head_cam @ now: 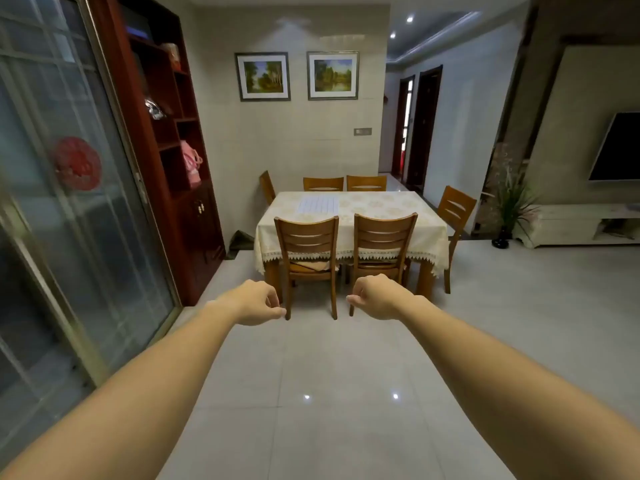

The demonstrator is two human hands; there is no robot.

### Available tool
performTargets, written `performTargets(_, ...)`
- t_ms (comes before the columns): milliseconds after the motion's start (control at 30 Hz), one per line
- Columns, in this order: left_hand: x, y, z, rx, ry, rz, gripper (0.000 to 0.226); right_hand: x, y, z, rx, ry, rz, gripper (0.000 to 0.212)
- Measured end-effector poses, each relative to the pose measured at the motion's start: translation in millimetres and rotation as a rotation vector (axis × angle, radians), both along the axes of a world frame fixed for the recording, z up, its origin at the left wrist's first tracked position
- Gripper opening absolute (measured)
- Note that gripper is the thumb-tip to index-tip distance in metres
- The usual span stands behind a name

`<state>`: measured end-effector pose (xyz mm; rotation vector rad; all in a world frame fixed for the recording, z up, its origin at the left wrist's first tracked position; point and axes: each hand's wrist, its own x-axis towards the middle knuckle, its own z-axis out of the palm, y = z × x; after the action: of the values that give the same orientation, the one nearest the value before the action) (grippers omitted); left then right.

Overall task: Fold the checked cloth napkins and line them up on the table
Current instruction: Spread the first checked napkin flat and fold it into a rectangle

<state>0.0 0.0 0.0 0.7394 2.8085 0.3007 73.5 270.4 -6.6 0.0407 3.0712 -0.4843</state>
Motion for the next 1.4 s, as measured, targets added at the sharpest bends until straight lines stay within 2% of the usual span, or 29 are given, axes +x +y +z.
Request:
performTargets(167, -40.0, -10.7, 2.0, -0.054, -0.004, -0.022, 0.034, -42.7, -18.4, 3.5, 0.059, -0.049, -0.003, 0.036)
performTargets(400, -108.7, -49.9, 22.2, -0.045, 0.040, -0.005, 0.032, -116.8, -51.1, 19.7, 0.055, -0.005, -0.006, 0.034)
performTargets(633, -169.5, -71.6, 15.7, -0.086, 0.049, -0.044, 0.032, -180.2, -86.4, 9.9, -0.059, 0.103, -0.021, 0.030)
performTargets(800, -205.4, -63.7, 21.8, 0.068, 0.115, -0.049, 0.030, -214.2, -80.8, 12.6, -0.169, 0.261, -0.062, 0.027)
performTargets(867, -219.0, -62.6, 22.3, 0.101, 0.147, -0.011, 0.029, -227.5, -74.5, 12.7, -0.155, 0.312, -0.068, 0.027)
performTargets(1067, -258.5, -50.8, -6.1, 0.267, 0.204, 0.132, 0.014, -271.2, -46.4, -11.4, -0.219, 0.316, -0.109, 0.026)
performTargets(1400, -362.8, 11.2, -6.9, 0.341, 0.247, 0.175, 0.019, -408.5, 1.7, -14.9, -0.359, 0.344, -0.054, 0.027)
